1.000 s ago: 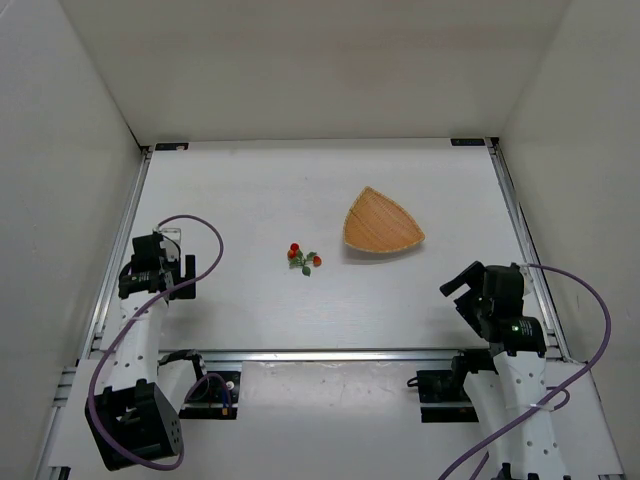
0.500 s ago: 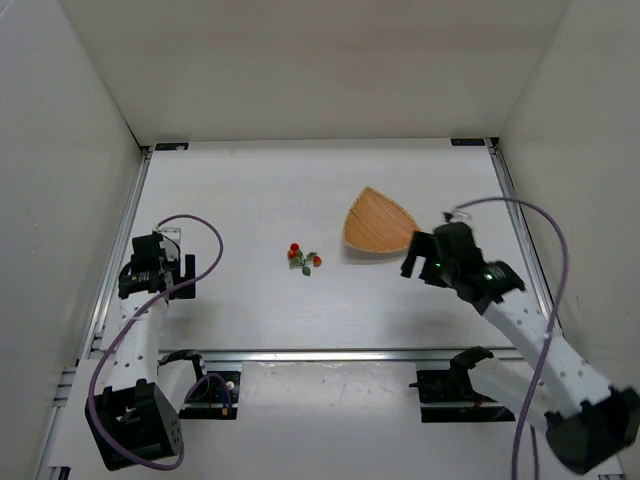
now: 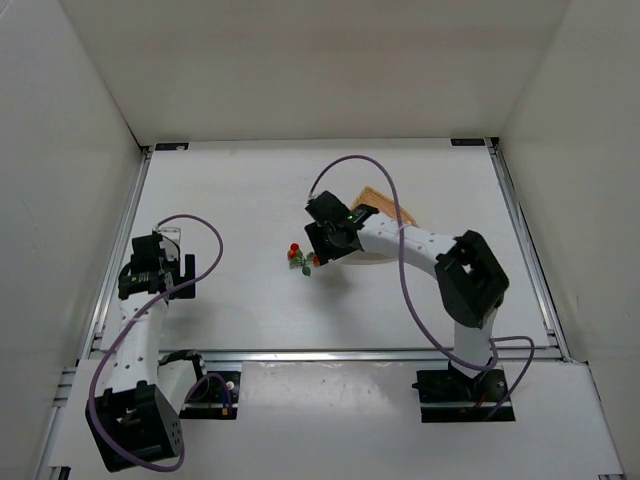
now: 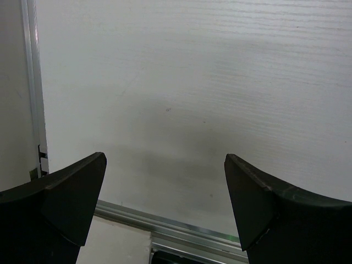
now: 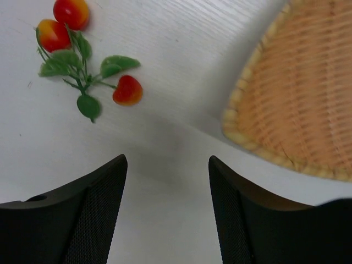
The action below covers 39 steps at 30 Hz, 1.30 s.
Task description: Place and organize the fake fruits in the fruit bowl
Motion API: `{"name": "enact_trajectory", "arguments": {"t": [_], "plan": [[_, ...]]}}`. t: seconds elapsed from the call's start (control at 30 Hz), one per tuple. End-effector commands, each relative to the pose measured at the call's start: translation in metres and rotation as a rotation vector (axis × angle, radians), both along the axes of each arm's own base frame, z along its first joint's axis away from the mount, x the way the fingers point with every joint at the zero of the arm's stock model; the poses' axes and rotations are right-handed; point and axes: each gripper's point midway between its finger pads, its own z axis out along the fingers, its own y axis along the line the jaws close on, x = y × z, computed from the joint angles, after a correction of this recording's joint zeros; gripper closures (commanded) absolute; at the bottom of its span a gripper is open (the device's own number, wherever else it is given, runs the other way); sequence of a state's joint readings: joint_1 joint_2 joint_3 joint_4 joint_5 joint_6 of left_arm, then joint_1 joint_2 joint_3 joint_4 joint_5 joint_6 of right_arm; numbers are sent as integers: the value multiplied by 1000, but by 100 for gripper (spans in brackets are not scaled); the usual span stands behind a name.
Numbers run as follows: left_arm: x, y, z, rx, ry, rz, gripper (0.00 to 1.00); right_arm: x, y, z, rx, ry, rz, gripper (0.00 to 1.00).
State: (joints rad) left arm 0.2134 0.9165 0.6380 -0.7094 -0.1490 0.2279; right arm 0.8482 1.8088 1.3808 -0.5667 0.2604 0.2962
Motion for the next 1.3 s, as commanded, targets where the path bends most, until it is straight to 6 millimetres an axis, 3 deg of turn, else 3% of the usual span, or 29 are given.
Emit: {"name": "enact_trajectory", "arguments": {"t": [0.0, 0.27, 0.47, 0.53, 0.7, 0.73, 0.8, 0.93, 1.07, 1.1, 1.13, 1.2, 1.27], "plan": [[4, -2, 2, -2, -19, -10, 0, 11, 26, 3, 20, -5, 64, 36], [4, -2, -2, -6, 0, -10, 0, 22, 49, -36, -11, 62, 91, 39], [33, -6, 30, -28, -71, -49, 0, 17, 53, -56, -17, 117, 109, 42], [47, -13, 40, -29, -74, -83, 0, 19, 53, -59, -11, 127, 105, 46], [64, -30, 47, -35, -33, -146, 0, 18, 57, -64, 0, 146, 93, 65], [65, -35, 47, -37, -23, -161, 0, 16, 54, -64, -3, 149, 93, 65], [71, -48, 49, -30, -22, -210, 0, 15, 54, -63, 1, 145, 93, 65], [78, -75, 48, -25, -6, -305, 0, 13, 48, -48, 12, 121, 90, 77], [82, -100, 44, -12, 26, -395, 0, 2, 35, -32, 24, 109, 90, 80], [82, -110, 46, -6, 28, -438, 0, 1, 31, -15, 41, 78, 86, 80], [82, -115, 43, -6, 42, -455, 0, -7, 22, -18, 30, 89, 85, 80], [86, -128, 44, 0, 46, -505, 0, -14, 12, 3, 54, 61, 72, 80], [87, -136, 41, 1, 57, -530, 0, -21, -6, 7, 24, 47, 42, 81]]}}
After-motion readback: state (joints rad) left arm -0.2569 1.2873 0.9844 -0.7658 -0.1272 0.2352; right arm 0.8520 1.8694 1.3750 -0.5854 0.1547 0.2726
